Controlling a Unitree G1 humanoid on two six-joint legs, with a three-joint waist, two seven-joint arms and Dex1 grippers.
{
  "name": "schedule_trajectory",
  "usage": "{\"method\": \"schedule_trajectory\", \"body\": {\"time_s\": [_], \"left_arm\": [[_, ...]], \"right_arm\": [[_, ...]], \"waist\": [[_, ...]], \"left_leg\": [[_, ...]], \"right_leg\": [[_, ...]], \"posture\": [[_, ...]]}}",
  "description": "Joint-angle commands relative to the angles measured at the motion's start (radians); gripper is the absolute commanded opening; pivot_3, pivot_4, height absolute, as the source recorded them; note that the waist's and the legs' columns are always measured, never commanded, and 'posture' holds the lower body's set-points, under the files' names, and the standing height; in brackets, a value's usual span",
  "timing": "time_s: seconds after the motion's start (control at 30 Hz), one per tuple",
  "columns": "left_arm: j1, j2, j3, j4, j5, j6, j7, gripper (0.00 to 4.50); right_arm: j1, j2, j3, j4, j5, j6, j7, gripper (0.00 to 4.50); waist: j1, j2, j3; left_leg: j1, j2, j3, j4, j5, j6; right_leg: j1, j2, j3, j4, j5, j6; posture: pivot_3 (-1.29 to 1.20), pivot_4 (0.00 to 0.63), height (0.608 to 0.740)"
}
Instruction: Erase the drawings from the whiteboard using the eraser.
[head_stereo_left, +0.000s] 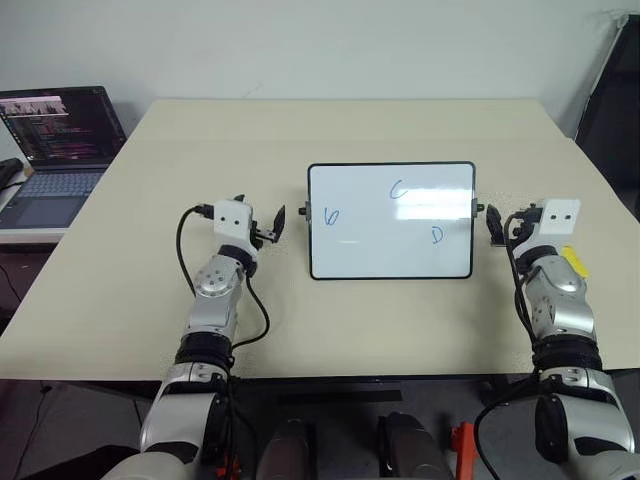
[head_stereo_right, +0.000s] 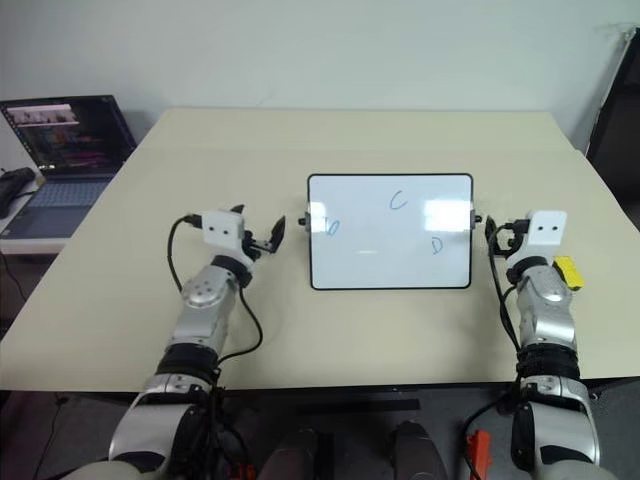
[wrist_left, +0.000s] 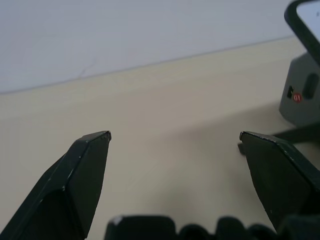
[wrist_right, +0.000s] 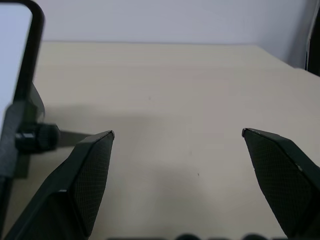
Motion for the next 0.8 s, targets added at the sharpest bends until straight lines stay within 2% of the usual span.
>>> {"method": "schedule_trajectory", "body": {"time_s": [0.03,0.33,0.5,0.67,0.8], "left_arm": [[-0.023,-0.002,0.025,-0.019,-0.031,0.005,0.006,4.5],[-0.079,0.028,0.009,0.033,-0.043,0.0,-0.077,4.5],[-0.022,0.058,0.011,-0.055,-0.089,0.046,-0.189,4.5],[0.098,0.128,0.073,-0.238,-0.213,0.192,-0.288,4.5],[0.24,0.251,0.039,-0.573,-0.444,0.503,-0.542,4.5]], "right_arm": [[-0.008,0.014,-0.022,-0.034,0.033,0.007,-0.009,4.48],[-0.005,-0.003,-0.039,-0.024,0.049,-0.004,-0.019,4.48],[0.022,-0.025,-0.048,-0.048,0.047,0.004,-0.014,4.48],[0.09,-0.048,-0.066,-0.131,0.073,0.051,0.012,4.48],[0.132,-0.104,-0.068,-0.192,0.102,0.118,0.087,4.48]], "waist": [[0.0,0.0,0.0],[0.001,0.0,0.0],[-0.001,0.0,0.0],[-0.01,0.0,0.0],[-0.015,0.001,0.0]], "left_leg": [[0.0,0.0,0.0,0.0,0.0,0.0],[0.0,0.0,0.0,0.0,0.0,0.0],[0.0,0.0,0.0,0.0,0.0,0.0],[0.0,0.0,0.0,0.0,0.0,0.0],[0.0,0.001,0.0,0.0,0.0,0.0]], "right_leg": [[0.0,0.0,0.0,0.0,0.0,0.0],[0.0,0.0,0.0,0.0,0.0,0.0],[0.0,0.0,0.0,0.0,0.0,0.0],[0.0,0.0,0.0,0.001,0.0,0.0],[0.0,0.0,0.001,0.001,0.0,0.0]], "posture": [[0.0,0.15,0.74],[0.0,0.15,0.74],[0.0,0.15,0.74],[0.0,0.15,0.74],[0.0,0.15,0.74]]}}
